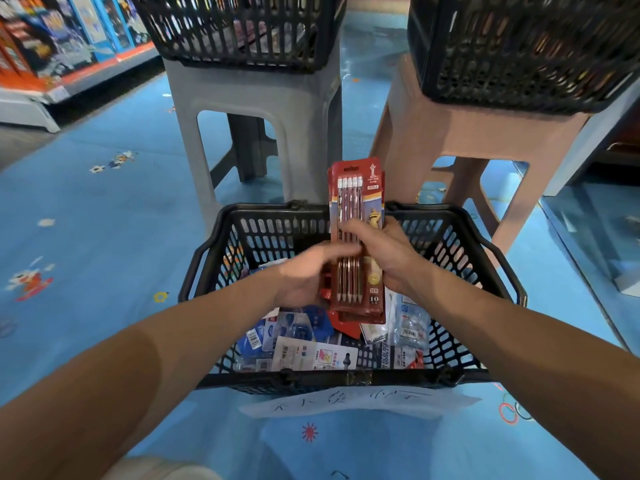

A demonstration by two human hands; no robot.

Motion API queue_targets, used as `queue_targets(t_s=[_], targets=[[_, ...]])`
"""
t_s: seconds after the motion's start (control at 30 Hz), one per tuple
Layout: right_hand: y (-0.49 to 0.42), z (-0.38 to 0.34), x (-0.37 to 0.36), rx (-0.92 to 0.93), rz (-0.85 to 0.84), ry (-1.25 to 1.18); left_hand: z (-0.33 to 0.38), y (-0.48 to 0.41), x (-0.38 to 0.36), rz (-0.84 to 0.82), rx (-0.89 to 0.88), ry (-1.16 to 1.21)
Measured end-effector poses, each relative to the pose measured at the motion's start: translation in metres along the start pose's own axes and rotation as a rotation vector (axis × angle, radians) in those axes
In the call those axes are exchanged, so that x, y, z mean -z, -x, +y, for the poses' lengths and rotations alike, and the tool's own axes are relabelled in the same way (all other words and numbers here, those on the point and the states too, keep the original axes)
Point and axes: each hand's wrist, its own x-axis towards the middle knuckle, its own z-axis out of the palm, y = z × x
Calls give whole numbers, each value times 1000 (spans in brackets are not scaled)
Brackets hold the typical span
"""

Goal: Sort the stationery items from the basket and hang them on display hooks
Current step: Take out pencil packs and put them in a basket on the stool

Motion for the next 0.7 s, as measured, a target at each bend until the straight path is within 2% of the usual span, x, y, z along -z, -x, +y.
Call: queue_targets(t_s=[0.13,0.27,0.33,0.43,0.53,0.63,0.7], targets=[[-4,-13,6,19,-82,-113,6,-1,16,48,69,224],[-10,-14,-1,69,-89,-120,1,-8,10,-52,179,285],[-8,-18,-6,69,-92,-119,2,-9,8,-25,234,358],[0,-32,-11,57,-60,-119,10,-1,5,87,316,416],[19,-61,-17,-4,10,-102,31,22,-8,125,384,421],[47,-97,-20,-63,41,-77,67,58,-33,97,388,492],[72,-124,-23,-103,61,-54,89,83,-51,151,359,566]])
